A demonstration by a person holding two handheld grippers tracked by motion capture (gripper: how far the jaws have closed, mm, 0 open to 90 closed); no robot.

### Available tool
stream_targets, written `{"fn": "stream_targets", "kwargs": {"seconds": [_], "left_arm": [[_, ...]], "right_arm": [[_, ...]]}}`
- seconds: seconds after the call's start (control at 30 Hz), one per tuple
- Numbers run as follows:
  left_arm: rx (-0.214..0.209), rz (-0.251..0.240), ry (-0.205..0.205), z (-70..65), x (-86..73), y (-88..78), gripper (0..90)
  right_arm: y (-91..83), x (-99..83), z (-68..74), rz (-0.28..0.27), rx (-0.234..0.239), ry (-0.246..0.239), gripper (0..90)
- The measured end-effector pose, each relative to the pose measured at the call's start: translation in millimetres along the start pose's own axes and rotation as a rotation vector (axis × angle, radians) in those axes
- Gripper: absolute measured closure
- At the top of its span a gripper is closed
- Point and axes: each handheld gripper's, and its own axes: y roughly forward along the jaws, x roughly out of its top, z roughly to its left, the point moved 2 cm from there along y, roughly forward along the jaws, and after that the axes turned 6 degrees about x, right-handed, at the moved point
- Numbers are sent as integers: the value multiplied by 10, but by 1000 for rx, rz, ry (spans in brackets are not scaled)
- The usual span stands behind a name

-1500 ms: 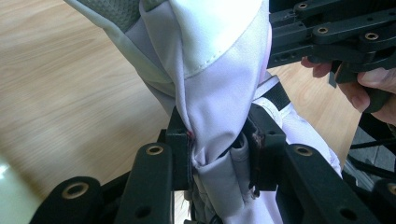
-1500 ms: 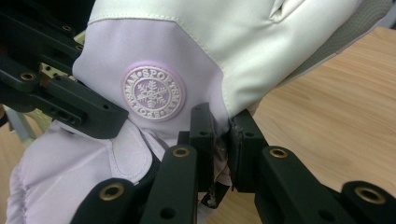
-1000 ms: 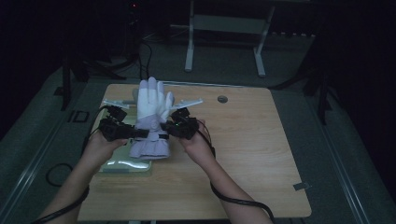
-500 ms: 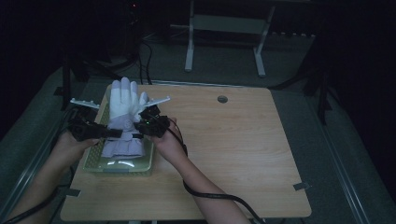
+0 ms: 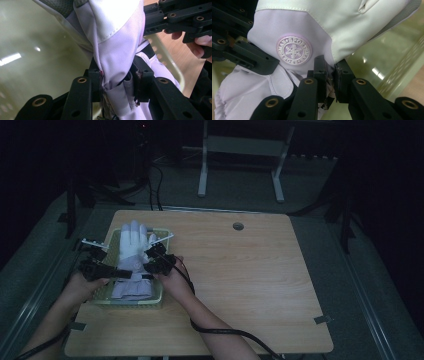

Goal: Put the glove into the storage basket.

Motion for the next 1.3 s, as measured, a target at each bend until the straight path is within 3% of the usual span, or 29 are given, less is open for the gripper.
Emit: {"fn": "stream_targets", "kwargs": {"seconds": [0.1,0.17,0.23,0.33,0.47,0.57,0.7,0.77,0.9,0.93,0.97,1.0,1.03,1.13,1.23,1.3], "left_arm": [[-9,25,-39,35,-23,86,639],[-1,32,-44,31,-15,95,628],[9,62,-62,23,-2,125,611],[60,112,-86,17,7,189,542],[138,105,-96,1,34,222,454],[177,119,-86,-25,45,245,445],[220,130,-78,-50,56,244,435],[245,138,-65,-68,58,254,431],[263,135,-48,-101,65,264,393],[271,116,-27,-127,66,253,359],[251,101,-20,-134,59,241,331],[214,78,-21,-141,46,232,238],[214,58,-24,-138,34,224,146],[251,-12,-17,-150,25,179,18],[301,-128,28,-223,23,69,3],[331,-165,44,-272,25,44,3]], "right_arm": [[54,-26,-20,26,-16,-2,817],[57,-11,-26,42,-21,-10,807],[62,-5,-46,51,-22,9,791],[103,-18,-65,80,-35,15,740],[128,-30,-78,84,-39,31,675],[143,-40,-62,115,-41,12,646],[121,-36,-32,116,-60,-14,596],[72,-19,-37,95,-73,-18,585],[-77,48,-30,38,-43,-27,503],[-124,65,-33,25,-39,-32,481],[-150,74,-36,15,-32,-34,465],[-183,81,-42,3,-20,-41,440],[-210,86,-49,-3,-19,-52,434],[-269,82,-63,-9,-13,-79,387],[-330,59,-81,1,1,-113,314],[-381,41,-112,-2,25,-125,253]]}}
